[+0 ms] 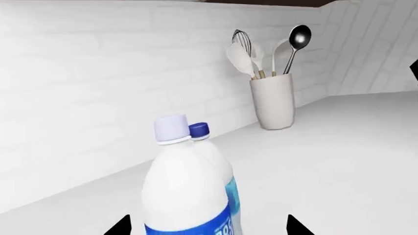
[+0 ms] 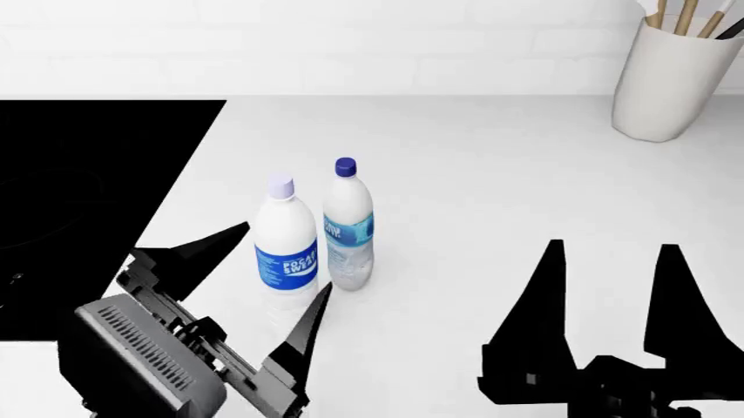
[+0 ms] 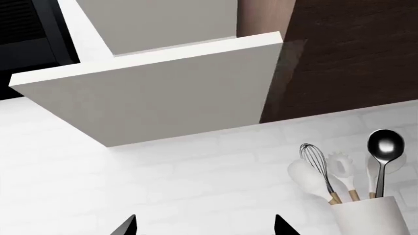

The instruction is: Move the drinks to the dining counter.

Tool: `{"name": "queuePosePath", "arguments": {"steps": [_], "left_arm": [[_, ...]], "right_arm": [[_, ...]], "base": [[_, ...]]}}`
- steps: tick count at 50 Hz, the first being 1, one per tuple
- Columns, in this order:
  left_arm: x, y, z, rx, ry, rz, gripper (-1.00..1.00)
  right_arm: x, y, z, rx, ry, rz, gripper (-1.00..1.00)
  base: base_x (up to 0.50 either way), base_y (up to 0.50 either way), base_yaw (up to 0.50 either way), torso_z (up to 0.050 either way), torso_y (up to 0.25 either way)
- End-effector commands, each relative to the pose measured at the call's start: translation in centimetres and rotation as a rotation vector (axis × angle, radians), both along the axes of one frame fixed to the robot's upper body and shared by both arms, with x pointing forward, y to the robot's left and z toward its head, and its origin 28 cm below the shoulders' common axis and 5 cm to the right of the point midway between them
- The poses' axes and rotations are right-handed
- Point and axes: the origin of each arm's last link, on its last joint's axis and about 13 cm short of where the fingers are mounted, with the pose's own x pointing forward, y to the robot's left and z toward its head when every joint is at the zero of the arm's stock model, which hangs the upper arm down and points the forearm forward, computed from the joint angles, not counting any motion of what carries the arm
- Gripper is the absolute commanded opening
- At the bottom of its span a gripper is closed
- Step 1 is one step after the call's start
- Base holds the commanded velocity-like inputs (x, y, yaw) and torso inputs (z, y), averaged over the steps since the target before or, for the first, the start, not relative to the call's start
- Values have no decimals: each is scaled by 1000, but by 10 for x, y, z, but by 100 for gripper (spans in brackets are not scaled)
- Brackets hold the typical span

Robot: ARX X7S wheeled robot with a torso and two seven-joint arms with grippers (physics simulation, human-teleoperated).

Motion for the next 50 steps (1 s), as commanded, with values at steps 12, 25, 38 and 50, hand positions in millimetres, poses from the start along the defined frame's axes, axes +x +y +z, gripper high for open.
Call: {"name": "queuePosePath", "arguments": {"steps": [12, 25, 38, 50], "left_arm": [[7, -5, -5, 23, 25, 13, 100], [16, -7, -6, 15, 50, 30, 100], [16, -6, -5, 45, 80, 36, 100], [17, -5, -6, 82, 115, 35, 100]], "right_arm": [[0, 0, -1, -2, 1, 1, 100], [0, 1, -2, -3, 5, 3, 100], [0, 1, -3, -2, 7, 5, 100], [0, 1, -3, -3, 9, 5, 100]], "base": [[0, 0, 0, 0, 0], [0, 0, 0, 0, 0], [0, 0, 0, 0, 0], [0, 0, 0, 0, 0]]}}
